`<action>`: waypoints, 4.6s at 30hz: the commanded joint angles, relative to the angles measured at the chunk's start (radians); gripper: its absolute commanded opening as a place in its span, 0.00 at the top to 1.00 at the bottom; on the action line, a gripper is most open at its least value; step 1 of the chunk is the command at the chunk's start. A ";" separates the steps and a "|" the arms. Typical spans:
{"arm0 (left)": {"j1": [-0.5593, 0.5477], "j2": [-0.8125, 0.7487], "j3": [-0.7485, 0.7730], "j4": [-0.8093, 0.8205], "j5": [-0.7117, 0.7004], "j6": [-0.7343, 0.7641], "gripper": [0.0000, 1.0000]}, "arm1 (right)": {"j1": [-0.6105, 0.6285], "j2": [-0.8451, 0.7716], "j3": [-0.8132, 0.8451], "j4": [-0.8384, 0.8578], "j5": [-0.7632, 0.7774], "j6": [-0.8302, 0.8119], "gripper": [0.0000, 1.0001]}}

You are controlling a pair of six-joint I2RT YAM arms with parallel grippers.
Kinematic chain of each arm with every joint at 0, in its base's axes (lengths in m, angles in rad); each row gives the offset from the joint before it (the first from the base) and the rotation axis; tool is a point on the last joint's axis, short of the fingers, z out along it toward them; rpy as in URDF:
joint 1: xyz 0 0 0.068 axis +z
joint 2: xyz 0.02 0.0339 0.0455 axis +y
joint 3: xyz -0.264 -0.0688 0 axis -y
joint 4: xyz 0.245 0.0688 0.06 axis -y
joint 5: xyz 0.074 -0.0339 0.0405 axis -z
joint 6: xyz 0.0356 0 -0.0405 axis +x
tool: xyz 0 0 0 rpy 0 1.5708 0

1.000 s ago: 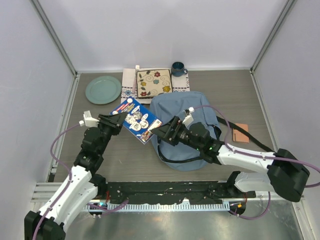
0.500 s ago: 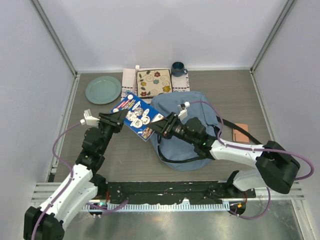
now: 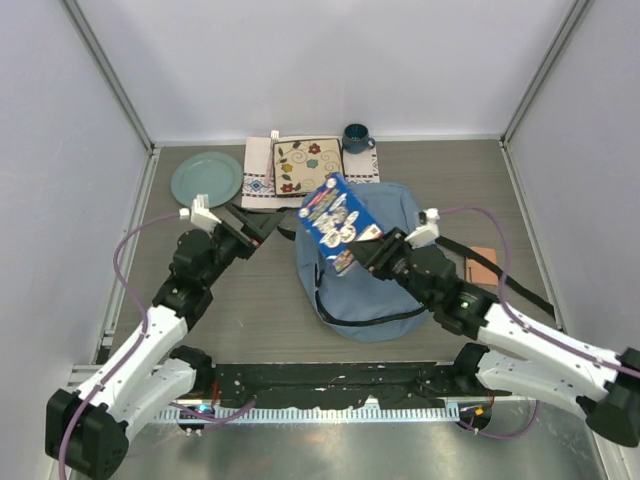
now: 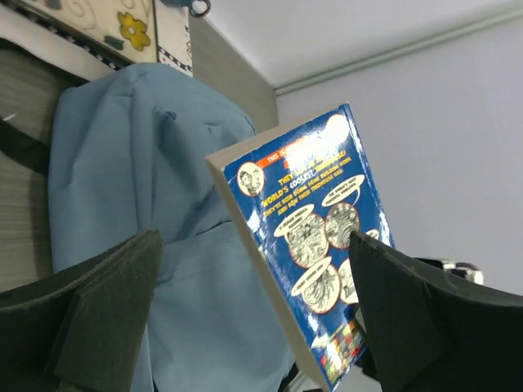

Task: Pack the student bag
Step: Pick up the book from the center of the board, then place the book in the student bag.

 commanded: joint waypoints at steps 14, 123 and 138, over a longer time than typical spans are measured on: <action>-0.637 0.722 0.781 -0.512 0.049 0.739 0.01 | -0.010 -0.473 0.338 -0.951 0.909 -0.154 0.99; -0.686 0.761 1.168 -0.585 -0.555 0.700 1.00 | 0.005 -0.582 0.360 -1.131 -0.010 0.231 0.99; -0.688 0.689 1.076 -0.529 -0.489 0.706 1.00 | 0.005 -0.567 0.001 -0.688 0.099 0.354 0.99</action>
